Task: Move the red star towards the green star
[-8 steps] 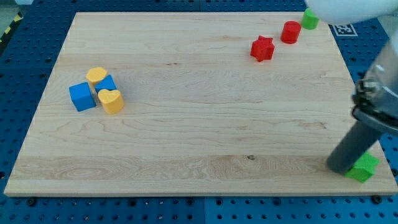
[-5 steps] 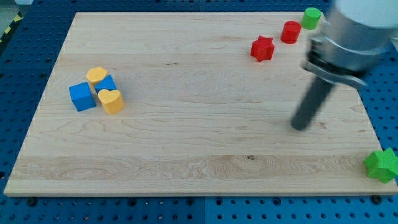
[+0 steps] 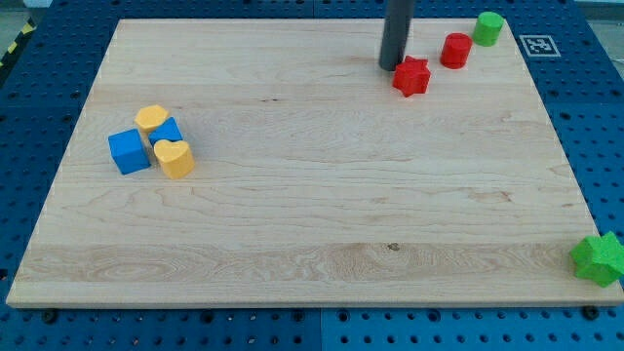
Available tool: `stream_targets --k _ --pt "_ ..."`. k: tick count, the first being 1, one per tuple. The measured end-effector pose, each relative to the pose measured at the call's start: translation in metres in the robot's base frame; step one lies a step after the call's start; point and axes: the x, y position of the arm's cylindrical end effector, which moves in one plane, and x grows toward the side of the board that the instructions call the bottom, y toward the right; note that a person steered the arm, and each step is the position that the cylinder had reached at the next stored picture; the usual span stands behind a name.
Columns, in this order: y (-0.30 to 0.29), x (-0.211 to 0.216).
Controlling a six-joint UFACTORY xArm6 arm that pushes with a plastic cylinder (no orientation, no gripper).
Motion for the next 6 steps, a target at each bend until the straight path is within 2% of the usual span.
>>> stream_targets --k 2,5,6 --pt "0.013 0.03" --pt "0.104 0.104" --pt "0.109 0.12"
